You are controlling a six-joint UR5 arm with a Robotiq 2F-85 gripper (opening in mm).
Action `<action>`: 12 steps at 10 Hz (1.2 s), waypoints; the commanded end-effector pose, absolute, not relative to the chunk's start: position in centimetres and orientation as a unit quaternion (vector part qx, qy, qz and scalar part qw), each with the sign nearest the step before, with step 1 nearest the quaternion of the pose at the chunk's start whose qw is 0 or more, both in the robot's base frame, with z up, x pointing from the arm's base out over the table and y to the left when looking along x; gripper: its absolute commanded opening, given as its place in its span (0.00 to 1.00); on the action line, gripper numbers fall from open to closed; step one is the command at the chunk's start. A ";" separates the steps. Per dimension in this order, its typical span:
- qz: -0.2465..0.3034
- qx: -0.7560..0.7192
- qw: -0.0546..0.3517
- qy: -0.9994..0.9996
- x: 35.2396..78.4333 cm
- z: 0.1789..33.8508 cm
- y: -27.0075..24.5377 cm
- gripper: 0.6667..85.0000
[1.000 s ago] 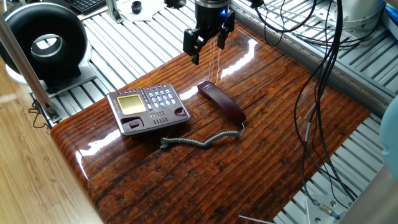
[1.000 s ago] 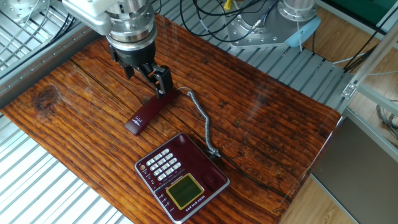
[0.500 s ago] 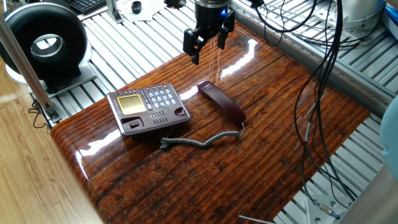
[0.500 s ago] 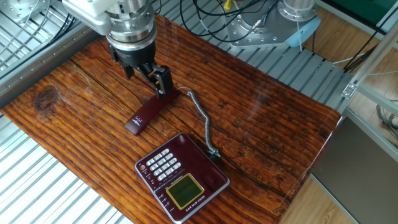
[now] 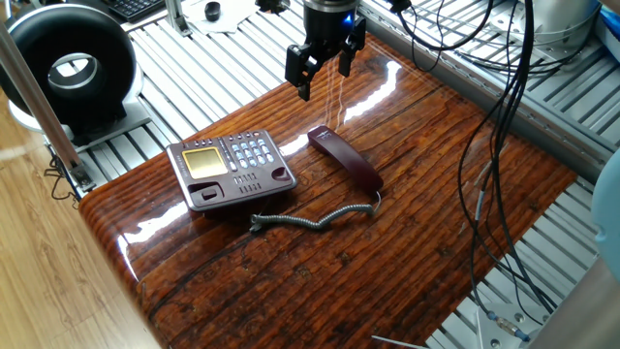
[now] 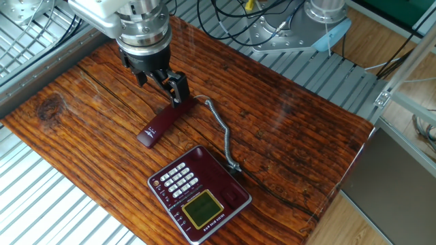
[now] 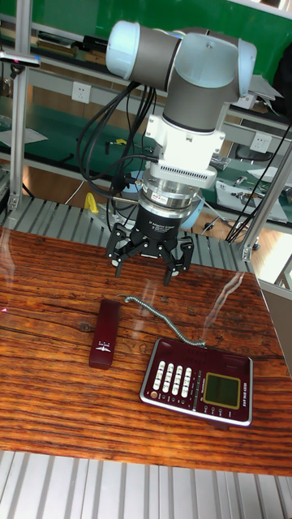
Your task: Place the handset of the telephone on the corresponding phone cradle
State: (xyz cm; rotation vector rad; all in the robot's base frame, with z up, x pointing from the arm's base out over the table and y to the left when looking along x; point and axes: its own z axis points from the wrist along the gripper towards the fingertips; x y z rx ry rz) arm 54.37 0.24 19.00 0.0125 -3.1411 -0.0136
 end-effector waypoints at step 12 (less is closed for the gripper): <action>0.021 -0.056 -0.045 -0.997 56.9 18.5 -0.7 0.01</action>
